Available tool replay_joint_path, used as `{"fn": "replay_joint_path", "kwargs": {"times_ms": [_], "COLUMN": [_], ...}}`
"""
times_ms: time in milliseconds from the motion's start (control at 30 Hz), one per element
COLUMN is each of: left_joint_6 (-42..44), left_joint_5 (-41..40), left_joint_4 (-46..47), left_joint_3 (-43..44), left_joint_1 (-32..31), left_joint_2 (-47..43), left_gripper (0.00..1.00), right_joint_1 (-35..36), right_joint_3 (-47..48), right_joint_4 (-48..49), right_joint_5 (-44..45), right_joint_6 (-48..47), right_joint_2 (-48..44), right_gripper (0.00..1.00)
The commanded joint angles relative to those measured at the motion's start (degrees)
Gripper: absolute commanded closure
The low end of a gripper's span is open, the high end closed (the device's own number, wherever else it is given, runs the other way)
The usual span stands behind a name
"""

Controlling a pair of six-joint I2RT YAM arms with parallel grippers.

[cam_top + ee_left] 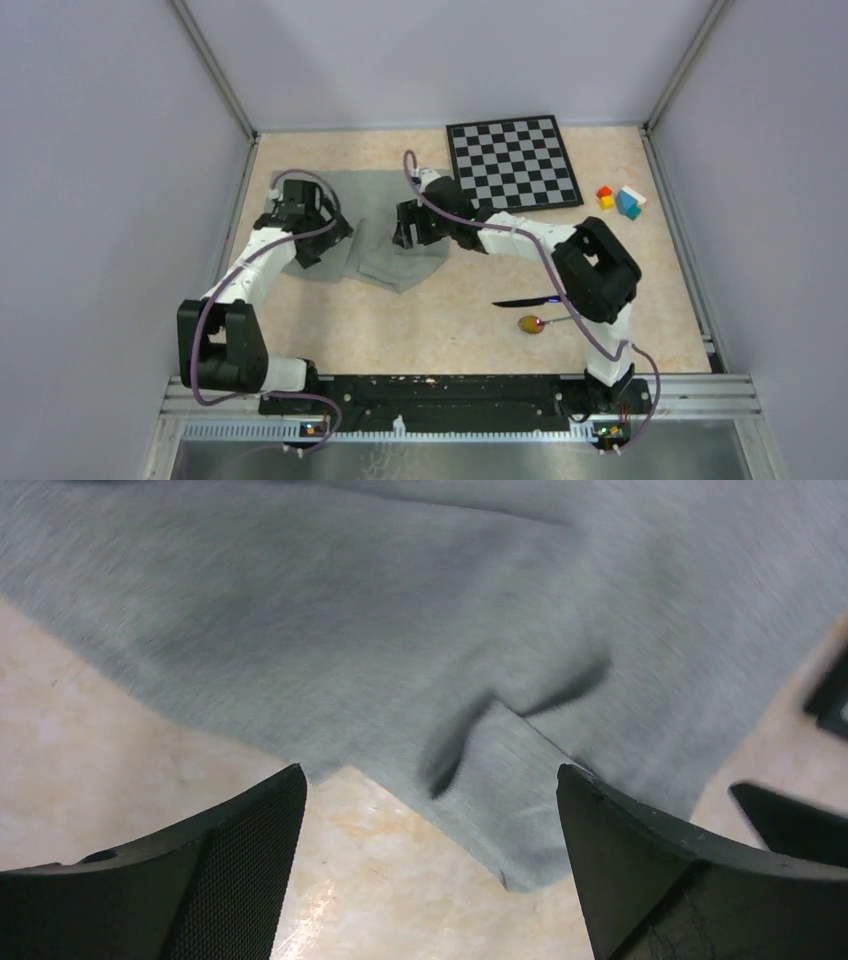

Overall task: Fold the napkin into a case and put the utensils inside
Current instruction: Flatten out the crumpled napkin at the center of the board.

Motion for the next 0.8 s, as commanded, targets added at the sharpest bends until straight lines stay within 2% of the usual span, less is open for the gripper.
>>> {"fn": "replay_joint_path", "kwargs": {"times_ms": [0,133,200,267,400,633,767], "left_joint_6": [-13.3,-15.9,-15.9,-16.2,-17.0,-19.7,-19.0], "left_joint_5": [3.0,5.5,6.8,9.7,13.1,11.7,12.6], "left_joint_4": [-1.0,5.6,7.5,8.3,7.6,5.9,7.5], "left_joint_3": [-8.4,-16.6,-17.5,-17.6,-15.9,-13.9,-13.8], "left_joint_1": [10.1,14.2,14.6,14.7,14.6,14.7,14.7], "left_joint_2": [-2.4,-7.4,-6.2,-3.4,2.8,9.8,12.1], "left_gripper": [0.03,0.05,0.08,0.15,0.20,0.28,0.48], "right_joint_1": [4.8,7.6,8.8,9.3,10.1,13.0,13.6], "right_joint_3": [1.8,-0.5,0.6,3.4,7.8,10.1,11.5], "right_joint_4": [13.9,23.5,24.0,22.2,19.0,17.9,17.5], "right_joint_5": [-0.6,-3.3,-4.3,-3.8,-2.3,1.7,2.6], "right_joint_6": [-8.4,-19.9,-24.1,-26.3,-26.9,-25.8,-23.0], "right_joint_2": [4.2,6.4,8.3,11.5,15.4,19.2,20.7], "right_gripper": [0.27,0.29,0.29,0.29,0.31,0.30,0.33]}}
